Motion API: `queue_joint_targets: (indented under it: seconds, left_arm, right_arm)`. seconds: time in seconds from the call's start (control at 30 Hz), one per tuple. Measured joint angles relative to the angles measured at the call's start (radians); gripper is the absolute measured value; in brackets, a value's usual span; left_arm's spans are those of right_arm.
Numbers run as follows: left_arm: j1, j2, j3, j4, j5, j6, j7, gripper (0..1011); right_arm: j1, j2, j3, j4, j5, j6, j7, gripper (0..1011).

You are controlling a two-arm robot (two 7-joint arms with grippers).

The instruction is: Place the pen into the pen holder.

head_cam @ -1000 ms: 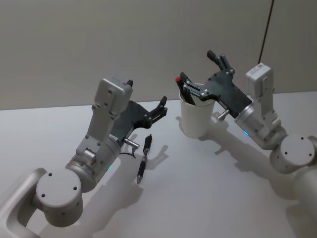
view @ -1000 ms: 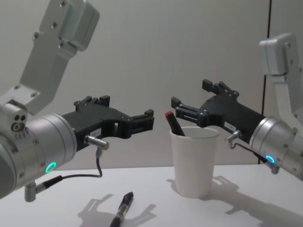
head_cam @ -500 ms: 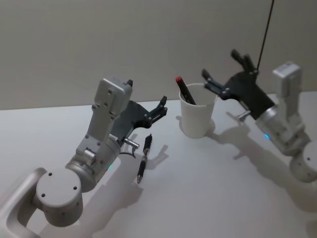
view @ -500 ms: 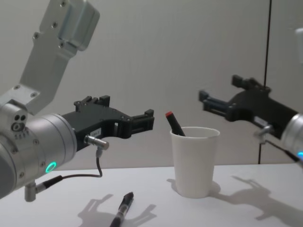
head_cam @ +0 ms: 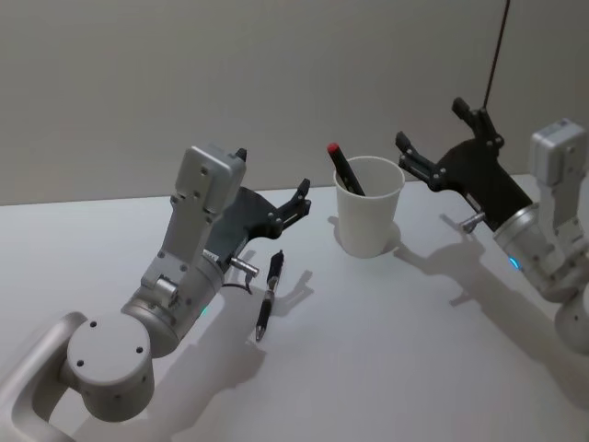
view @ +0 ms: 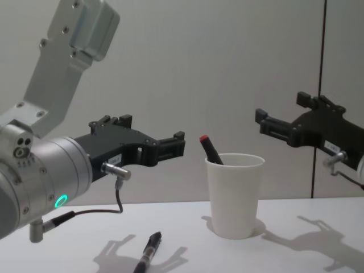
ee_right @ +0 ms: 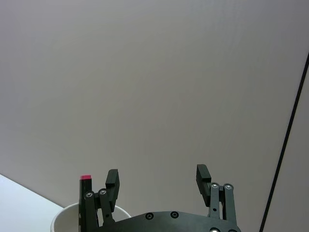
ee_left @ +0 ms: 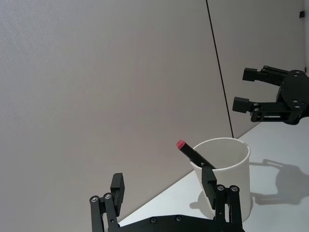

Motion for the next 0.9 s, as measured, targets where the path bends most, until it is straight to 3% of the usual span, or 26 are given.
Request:
queue_joint_targets:
  seconds: [0.9]
  left_arm:
    - [0.000,0.000,0.000,0.000,0.000,0.000,0.000,1001]
  right_arm:
    - [-0.235,0.093,0.010,-0.344,0.093,0.267,-0.152,1001]
